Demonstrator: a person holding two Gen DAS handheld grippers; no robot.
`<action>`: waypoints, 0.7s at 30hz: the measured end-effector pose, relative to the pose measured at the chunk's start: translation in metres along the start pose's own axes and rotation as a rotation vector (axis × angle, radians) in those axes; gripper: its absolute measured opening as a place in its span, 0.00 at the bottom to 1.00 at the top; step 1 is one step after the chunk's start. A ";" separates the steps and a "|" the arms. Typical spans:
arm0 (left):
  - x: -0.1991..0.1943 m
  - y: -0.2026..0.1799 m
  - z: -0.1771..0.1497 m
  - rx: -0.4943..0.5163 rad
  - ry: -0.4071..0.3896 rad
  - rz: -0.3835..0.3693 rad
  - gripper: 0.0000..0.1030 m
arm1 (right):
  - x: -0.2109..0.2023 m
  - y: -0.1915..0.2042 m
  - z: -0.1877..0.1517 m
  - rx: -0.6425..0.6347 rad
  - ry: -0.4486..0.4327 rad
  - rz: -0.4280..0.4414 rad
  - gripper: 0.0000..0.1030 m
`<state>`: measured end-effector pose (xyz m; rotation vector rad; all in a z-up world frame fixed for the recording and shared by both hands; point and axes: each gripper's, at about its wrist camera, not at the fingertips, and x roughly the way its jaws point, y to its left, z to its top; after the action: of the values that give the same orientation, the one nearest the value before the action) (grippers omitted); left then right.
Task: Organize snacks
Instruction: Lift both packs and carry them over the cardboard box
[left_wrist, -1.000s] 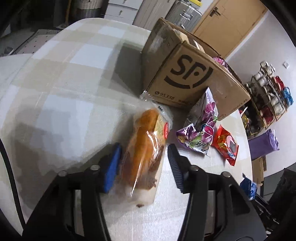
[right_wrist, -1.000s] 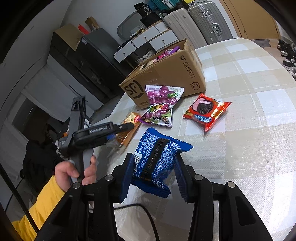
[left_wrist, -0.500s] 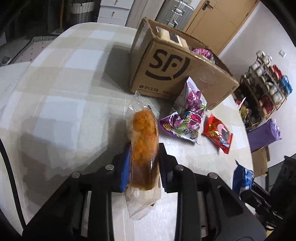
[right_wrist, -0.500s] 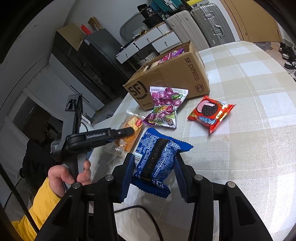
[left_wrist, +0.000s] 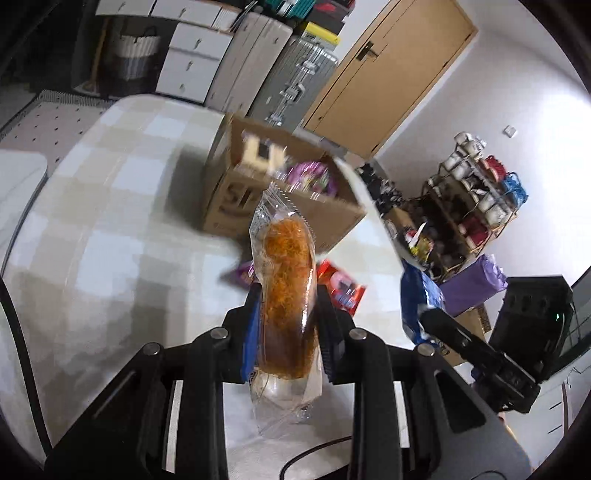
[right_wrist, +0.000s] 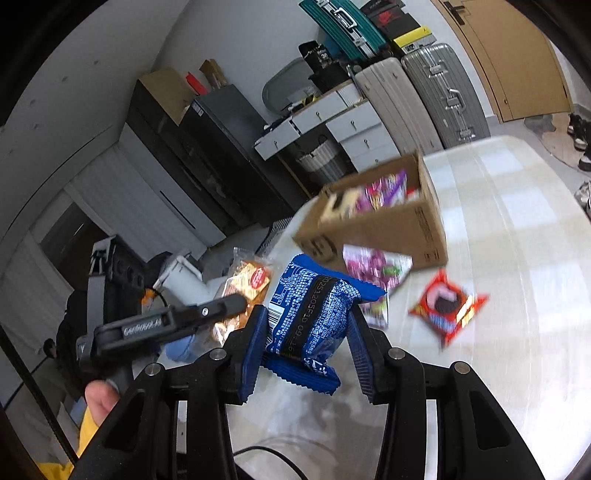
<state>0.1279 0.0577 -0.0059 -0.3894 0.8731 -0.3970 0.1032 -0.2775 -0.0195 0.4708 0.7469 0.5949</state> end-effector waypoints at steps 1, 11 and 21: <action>0.000 -0.005 0.007 0.012 -0.002 0.001 0.23 | 0.000 0.002 0.008 0.000 -0.007 0.003 0.42; 0.031 -0.028 0.118 0.043 0.008 0.011 0.23 | 0.040 -0.006 0.108 0.033 -0.019 -0.036 0.42; 0.143 -0.017 0.210 -0.015 0.202 -0.014 0.23 | 0.118 -0.051 0.176 0.066 0.052 -0.117 0.42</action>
<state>0.3745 0.0082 0.0315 -0.3735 1.0708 -0.4484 0.3190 -0.2707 0.0067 0.4708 0.8397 0.4759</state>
